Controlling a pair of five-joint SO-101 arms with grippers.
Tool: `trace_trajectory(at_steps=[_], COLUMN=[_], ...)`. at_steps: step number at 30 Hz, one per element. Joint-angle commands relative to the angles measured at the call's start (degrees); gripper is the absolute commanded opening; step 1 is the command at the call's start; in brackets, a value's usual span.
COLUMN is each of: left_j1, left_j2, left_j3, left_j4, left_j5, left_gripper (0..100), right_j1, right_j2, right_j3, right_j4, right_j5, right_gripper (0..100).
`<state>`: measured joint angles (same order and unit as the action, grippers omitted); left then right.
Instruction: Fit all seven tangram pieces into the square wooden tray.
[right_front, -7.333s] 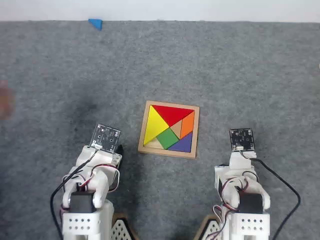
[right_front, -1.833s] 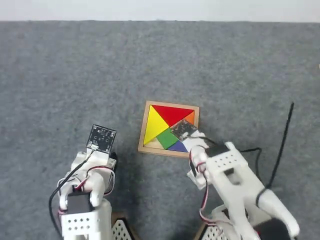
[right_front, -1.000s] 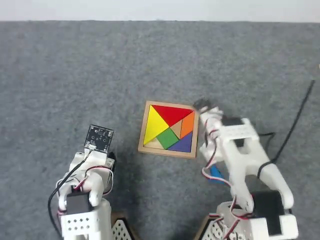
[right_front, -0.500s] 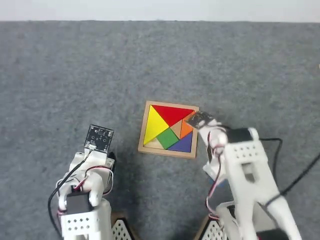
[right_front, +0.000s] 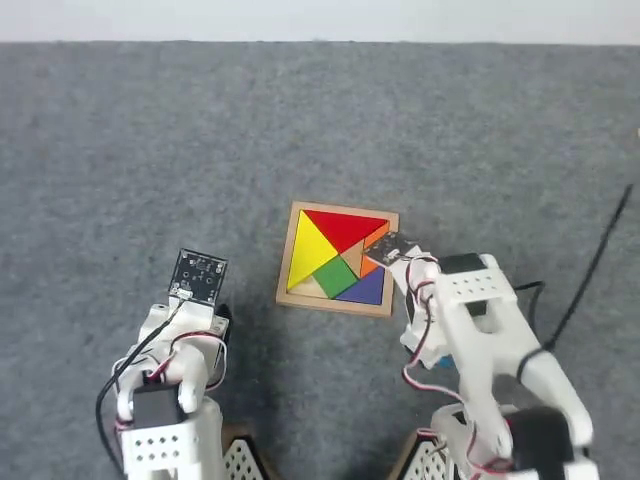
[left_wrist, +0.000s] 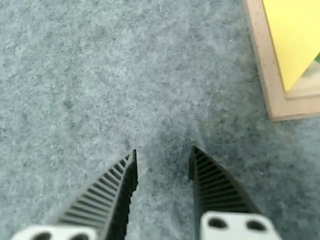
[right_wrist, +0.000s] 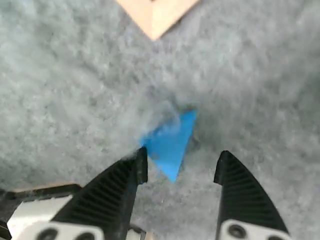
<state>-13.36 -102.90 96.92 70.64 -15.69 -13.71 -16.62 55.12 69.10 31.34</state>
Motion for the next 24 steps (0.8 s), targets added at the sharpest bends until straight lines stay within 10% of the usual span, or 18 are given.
trace_trajectory(at_steps=[1, 17, 24], left_j1=[-0.4, -0.4, -0.4], left_j2=[0.1, 0.1, 0.1], left_j3=[-0.4, -0.4, -0.4], left_j4=[-1.0, -1.0, -1.0], left_j5=[-0.5, -0.5, -0.5], left_gripper=[17, 17, 17], right_j1=[-0.1, 5.9, 4.3], right_j2=[3.1, 9.1, 9.1], right_j3=[-0.7, -10.5, -19.7], right_j4=[-4.0, -8.4, -5.5], right_j5=[0.2, 0.2, -12.9], right_gripper=[23.2, 1.1, 0.7])
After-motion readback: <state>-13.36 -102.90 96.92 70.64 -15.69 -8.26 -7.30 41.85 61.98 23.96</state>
